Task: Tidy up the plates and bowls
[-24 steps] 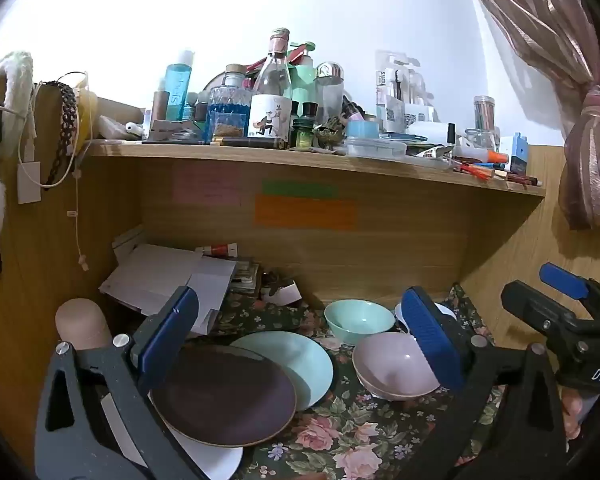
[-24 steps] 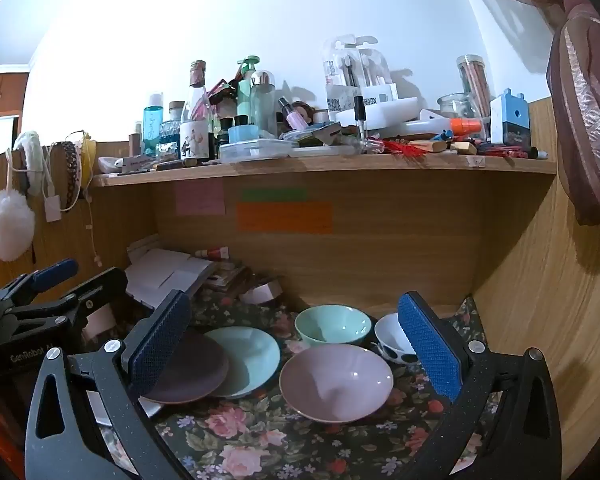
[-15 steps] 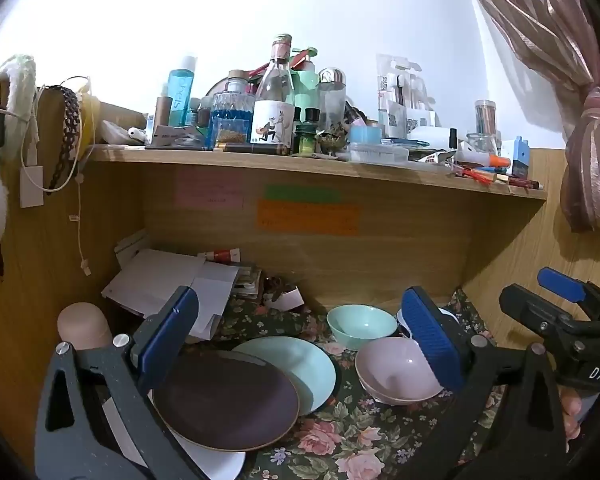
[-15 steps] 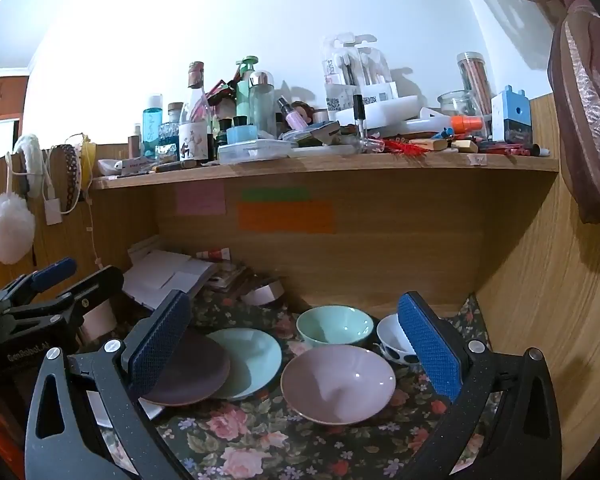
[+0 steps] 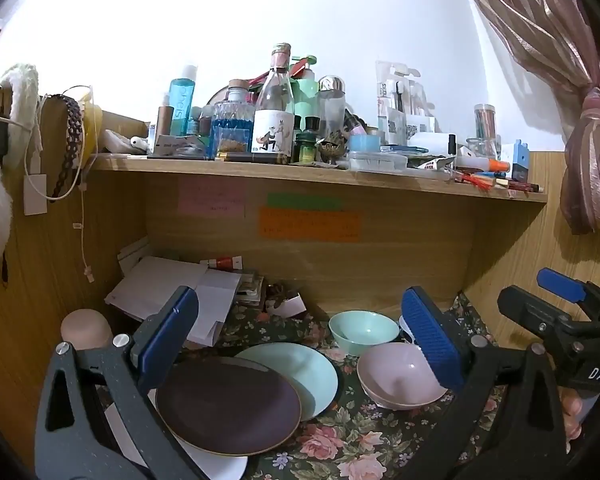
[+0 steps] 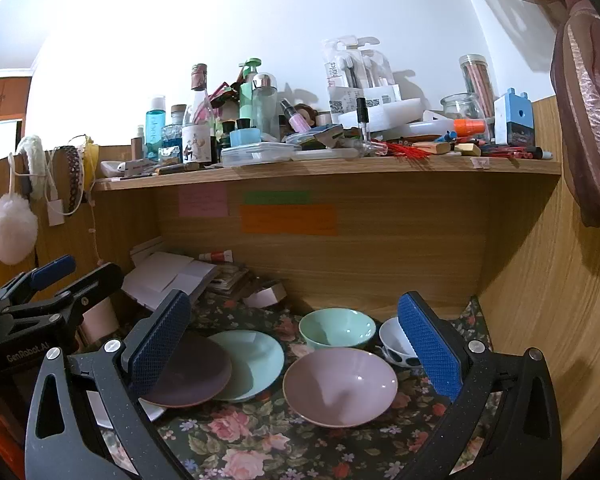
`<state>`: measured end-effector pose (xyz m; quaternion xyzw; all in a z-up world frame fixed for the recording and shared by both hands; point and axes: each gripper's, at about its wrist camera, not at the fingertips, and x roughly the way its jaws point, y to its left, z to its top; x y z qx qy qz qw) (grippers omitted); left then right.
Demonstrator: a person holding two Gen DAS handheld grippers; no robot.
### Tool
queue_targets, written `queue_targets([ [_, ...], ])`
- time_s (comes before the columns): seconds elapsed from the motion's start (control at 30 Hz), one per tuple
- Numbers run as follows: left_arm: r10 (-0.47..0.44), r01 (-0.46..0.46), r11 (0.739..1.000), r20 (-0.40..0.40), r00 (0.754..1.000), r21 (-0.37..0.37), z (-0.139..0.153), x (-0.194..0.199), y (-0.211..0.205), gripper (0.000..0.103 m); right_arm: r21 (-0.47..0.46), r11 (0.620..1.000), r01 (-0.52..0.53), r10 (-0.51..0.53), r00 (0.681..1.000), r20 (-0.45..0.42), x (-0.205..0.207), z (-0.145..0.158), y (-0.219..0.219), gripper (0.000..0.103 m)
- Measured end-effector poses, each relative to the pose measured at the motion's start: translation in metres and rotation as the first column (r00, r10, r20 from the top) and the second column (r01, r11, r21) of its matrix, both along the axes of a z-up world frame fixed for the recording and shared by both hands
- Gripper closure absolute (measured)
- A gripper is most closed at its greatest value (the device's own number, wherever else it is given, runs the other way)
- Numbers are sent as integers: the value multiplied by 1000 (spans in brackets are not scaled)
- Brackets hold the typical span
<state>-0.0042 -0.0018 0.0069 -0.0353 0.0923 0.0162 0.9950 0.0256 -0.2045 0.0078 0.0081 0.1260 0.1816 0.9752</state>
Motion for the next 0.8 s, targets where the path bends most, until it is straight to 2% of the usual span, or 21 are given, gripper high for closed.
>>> queue_targets([
  [0.8,-4,3,1000,6,1000,21,-2,3,-3,0,8,1000,-6,6,1000,-1,1,0,0,0],
])
